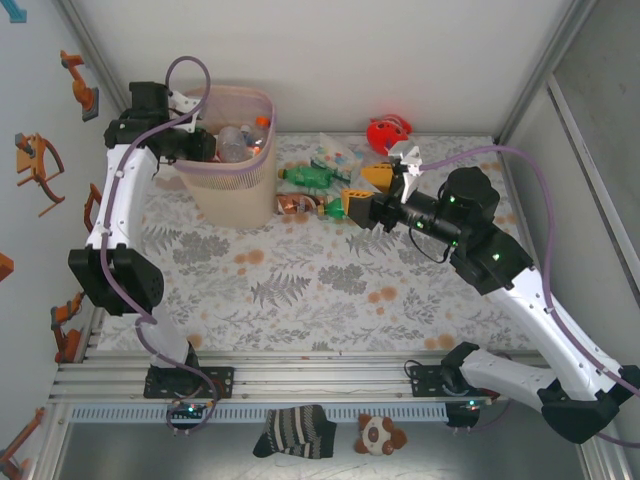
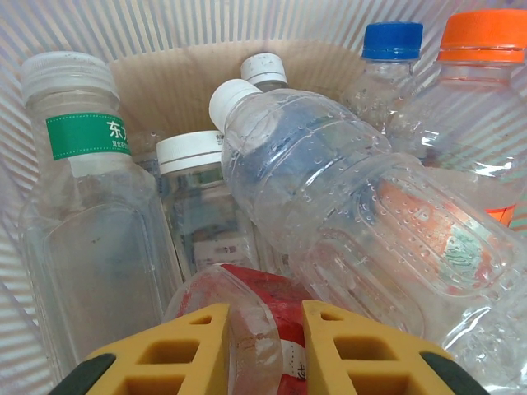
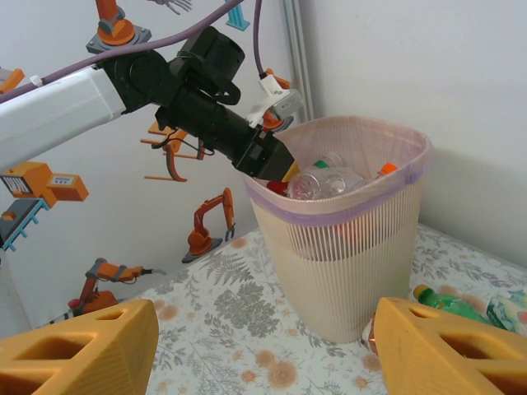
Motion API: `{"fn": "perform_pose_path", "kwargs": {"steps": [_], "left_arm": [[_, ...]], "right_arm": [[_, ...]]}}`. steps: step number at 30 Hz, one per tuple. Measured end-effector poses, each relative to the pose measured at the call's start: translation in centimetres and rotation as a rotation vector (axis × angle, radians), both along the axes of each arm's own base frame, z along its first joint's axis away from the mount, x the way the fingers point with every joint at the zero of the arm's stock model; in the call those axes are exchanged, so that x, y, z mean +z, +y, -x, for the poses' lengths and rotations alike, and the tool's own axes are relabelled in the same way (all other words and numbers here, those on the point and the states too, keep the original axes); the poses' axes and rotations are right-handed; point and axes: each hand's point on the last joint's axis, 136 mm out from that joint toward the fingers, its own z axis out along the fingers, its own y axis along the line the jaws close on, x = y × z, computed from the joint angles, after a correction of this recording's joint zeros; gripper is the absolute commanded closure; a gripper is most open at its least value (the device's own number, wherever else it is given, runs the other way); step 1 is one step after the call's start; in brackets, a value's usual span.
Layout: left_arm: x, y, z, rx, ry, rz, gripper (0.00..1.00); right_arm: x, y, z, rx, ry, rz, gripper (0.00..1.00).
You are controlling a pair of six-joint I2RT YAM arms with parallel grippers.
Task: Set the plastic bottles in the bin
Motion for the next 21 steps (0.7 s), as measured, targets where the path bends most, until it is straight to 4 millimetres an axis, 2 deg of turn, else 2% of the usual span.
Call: {"fn": "perform_pose_path", "kwargs": {"steps": [6,8,15,17,21], "left_arm": [[-0.1,0.0,-0.5,-0.004,0.014,0.000,0.74],[-0.1,0.1,-0.7,-0.005,0.015,-0.002,0.70],[0.5,0.0,-0.4,-0.002,0.010,-0.005,0.65],[1.1,-0.1,-0.1,-0.001,-0.005,-0.001,0.65],[3.8,-0.1,1.1,-0.001,-0.070,0.013,0.63]], "right_arm": [[0.0,0.0,0.0,0.000,0.000,0.000,0.31],[0.0,0.0,0.0,0.000,0.000,0.000,0.31],[0.0,0.0,0.0,0.000,0.000,0.000,0.31],[-0.1,0.1,-0.1,-0.002,0.002,0.002,0.31],[-0.6,0.2,-0.9,-0.030,0.017,0.017,0.31]]}}
